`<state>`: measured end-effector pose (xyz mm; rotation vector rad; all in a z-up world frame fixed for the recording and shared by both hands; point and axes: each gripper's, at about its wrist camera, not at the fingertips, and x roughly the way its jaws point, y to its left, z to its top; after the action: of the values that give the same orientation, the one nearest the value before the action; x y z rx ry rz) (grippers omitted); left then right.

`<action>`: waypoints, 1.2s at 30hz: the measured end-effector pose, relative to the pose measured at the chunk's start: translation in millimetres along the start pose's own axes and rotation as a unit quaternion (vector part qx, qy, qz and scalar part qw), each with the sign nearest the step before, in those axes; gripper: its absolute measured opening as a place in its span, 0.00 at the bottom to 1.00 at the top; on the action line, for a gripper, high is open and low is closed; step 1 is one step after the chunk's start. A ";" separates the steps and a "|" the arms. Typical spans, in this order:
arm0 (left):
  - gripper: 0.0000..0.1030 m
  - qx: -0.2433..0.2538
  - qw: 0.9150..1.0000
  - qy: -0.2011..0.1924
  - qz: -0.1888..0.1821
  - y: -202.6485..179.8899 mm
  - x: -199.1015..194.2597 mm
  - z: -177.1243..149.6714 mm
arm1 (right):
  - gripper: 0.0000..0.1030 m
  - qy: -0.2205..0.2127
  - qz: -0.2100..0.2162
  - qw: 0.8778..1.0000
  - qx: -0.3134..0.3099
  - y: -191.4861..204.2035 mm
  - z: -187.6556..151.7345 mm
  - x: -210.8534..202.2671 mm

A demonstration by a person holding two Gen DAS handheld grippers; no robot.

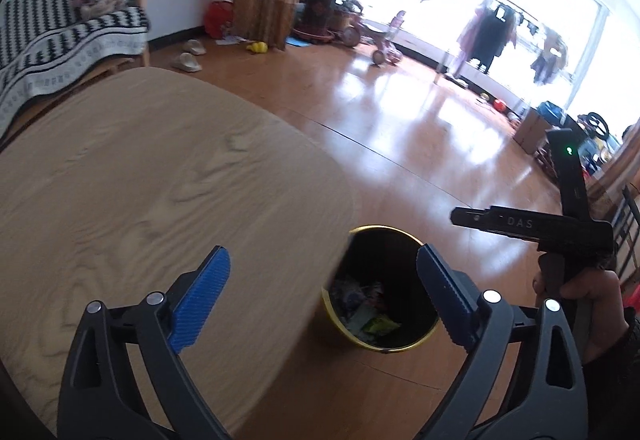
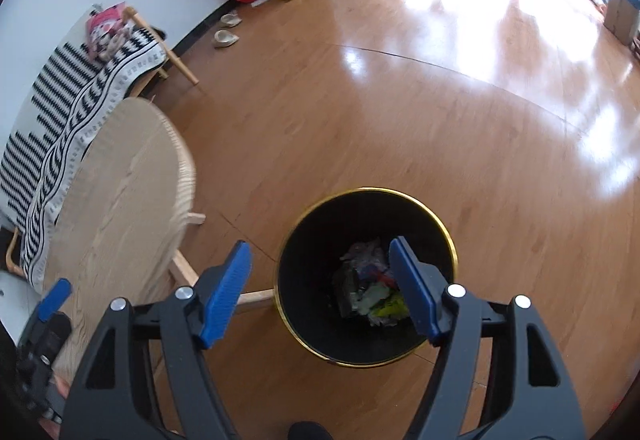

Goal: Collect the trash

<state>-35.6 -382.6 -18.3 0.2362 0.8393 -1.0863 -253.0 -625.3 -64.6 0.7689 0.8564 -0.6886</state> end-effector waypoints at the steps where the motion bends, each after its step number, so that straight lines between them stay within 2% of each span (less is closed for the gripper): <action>1: 0.90 -0.007 1.000 -0.005 0.012 11.0 -8.4 0.0 | 0.68 -0.003 0.006 1.000 -0.014 15.3 -0.3 -0.7; 5: 0.92 -0.035 0.995 -0.023 0.090 62.4 -50.5 -4.8 | 0.68 -0.010 0.028 0.997 -0.074 80.5 -3.3 -3.4; 8: 0.93 -0.076 0.987 -0.029 0.141 107.0 -86.6 -14.1 | 0.70 -0.014 0.048 0.990 -0.128 141.3 -11.2 -5.8; 11: 0.93 -0.120 0.973 -0.029 0.196 153.7 -128.0 -30.2 | 0.72 -0.016 0.074 0.980 -0.185 208.7 -25.2 -9.0; 15: 0.93 -0.162 0.954 -0.029 0.249 199.7 -175.7 -54.3 | 0.73 -0.009 0.113 0.963 -0.245 289.4 -50.5 -12.3; 18: 0.93 -0.196 0.938 -0.037 0.282 229.9 -215.4 -74.7 | 0.75 -0.001 0.138 0.947 -0.289 349.2 -79.1 -15.9; 22: 0.93 -0.215 0.919 -0.044 0.329 256.0 -255.8 -101.8 | 0.75 0.029 0.168 0.924 -0.343 426.6 -123.9 -17.6; 24: 0.93 -0.229 0.906 -0.043 0.354 268.3 -275.0 -119.9 | 0.75 0.036 0.173 0.915 -0.362 451.1 -141.5 -20.3; 28: 0.93 -0.260 0.888 -0.037 0.377 287.3 -298.7 -142.9 | 0.76 0.047 0.183 0.900 -0.393 494.3 -177.5 -32.0; 32: 0.93 -0.266 0.878 -0.039 0.395 297.4 -315.1 -156.0 | 0.76 0.043 0.188 0.893 -0.407 515.4 -197.7 -46.7; 36: 0.93 -0.278 0.875 -0.047 0.393 302.8 -321.9 -158.0 | 0.78 0.036 0.196 0.888 -0.414 525.8 -207.8 -58.1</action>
<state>81.1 68.9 34.0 0.0216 0.8210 -0.0709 48.6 -158.8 55.5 0.1679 0.9186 0.0985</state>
